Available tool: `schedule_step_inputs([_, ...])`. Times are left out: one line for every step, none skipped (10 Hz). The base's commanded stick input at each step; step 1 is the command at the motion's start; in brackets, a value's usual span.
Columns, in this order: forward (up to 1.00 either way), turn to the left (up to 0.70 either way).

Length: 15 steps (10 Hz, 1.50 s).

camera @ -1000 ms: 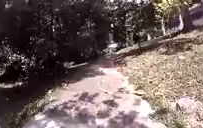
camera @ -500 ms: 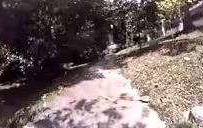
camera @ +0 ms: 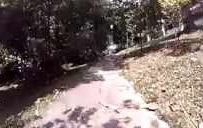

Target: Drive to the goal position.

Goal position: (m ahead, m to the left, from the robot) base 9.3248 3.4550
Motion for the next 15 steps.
schedule_step_inputs([0.45,0.00])
schedule_step_inputs([0.45,0.00])
schedule_step_inputs([0.45,0.00])
schedule_step_inputs([0.45,0.00])
schedule_step_inputs([0.45,0.00])
schedule_step_inputs([0.45,0.00])
schedule_step_inputs([0.45,0.00])
schedule_step_inputs([0.45,0.00])
schedule_step_inputs([0.45,0.00])
schedule_step_inputs([0.45,0.00])
schedule_step_inputs([0.45,0.00])
schedule_step_inputs([0.45,0.00])
schedule_step_inputs([0.45,0.00])
schedule_step_inputs([0.45,0.00])
schedule_step_inputs([0.45,0.00])
